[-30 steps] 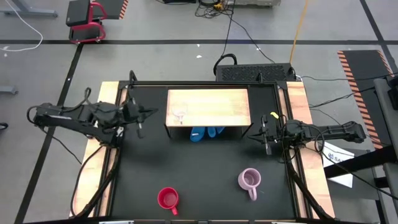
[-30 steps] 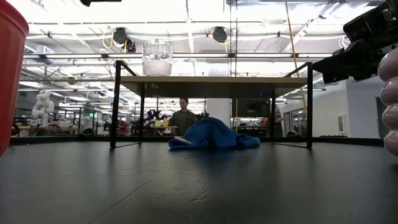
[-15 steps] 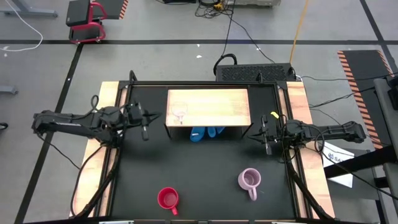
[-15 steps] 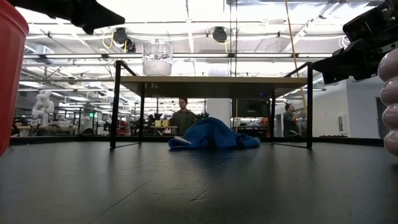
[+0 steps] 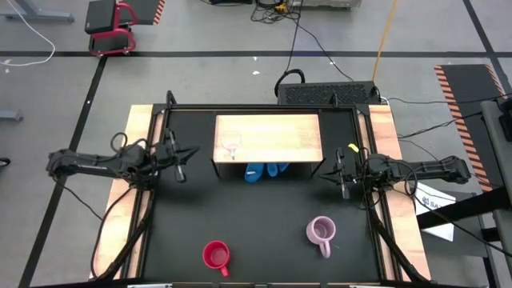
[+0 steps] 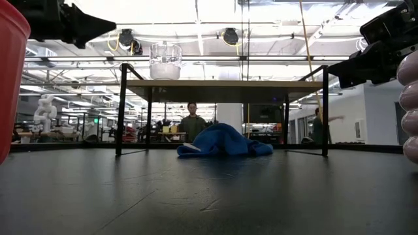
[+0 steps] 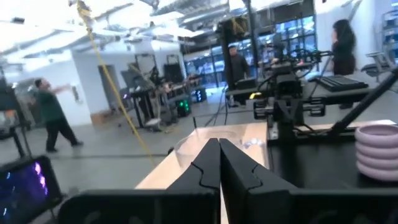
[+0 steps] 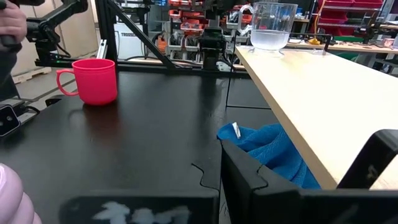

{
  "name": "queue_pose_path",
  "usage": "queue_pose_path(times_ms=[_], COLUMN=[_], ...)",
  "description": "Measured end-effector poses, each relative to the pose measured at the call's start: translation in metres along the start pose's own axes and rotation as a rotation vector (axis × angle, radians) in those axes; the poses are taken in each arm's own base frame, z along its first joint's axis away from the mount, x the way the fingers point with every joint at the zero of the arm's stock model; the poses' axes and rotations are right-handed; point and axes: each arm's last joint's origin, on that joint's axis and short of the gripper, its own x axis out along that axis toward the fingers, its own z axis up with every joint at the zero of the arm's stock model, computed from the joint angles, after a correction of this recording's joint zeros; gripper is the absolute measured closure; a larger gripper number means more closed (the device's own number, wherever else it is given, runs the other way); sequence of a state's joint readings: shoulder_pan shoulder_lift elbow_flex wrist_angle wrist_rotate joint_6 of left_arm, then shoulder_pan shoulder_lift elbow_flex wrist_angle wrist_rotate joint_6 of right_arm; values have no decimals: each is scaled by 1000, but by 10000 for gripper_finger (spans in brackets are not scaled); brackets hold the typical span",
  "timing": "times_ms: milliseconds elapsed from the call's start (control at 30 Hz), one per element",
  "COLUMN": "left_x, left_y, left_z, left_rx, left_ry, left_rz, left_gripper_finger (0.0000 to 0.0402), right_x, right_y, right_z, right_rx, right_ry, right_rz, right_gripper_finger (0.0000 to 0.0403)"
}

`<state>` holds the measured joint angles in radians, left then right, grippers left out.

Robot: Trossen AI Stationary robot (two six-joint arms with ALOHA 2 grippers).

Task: Stack small to large cups/mugs on shelf
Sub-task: Put the red mug on the shelf

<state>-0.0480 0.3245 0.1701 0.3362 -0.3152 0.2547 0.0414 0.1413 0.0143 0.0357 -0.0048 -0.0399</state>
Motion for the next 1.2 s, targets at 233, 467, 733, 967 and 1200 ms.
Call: queue_pose_path(times_ms=[233,467,733,967,1200], left_x=[-4,-7,-10,-12,-15], left_y=[-1,-7,-11,-18,-26], left_z=[-11,-32,-45,-53,-54], left_rx=[43,103,138,123,88], left_ry=[-11,2,64,125,129], left_rz=[4,-31,-36,-172,-283], left_gripper_finger=[401,401,401,401,401], right_x=[0,0,0,0,0], right_y=[0,0,0,0,0], right_z=[0,0,0,0,0], right_rx=[-1,-6,0,-8,-9], right_ry=[0,1,2,2,2], right_rz=[0,0,0,0,0], right_gripper_finger=[403,403,403,403,403])
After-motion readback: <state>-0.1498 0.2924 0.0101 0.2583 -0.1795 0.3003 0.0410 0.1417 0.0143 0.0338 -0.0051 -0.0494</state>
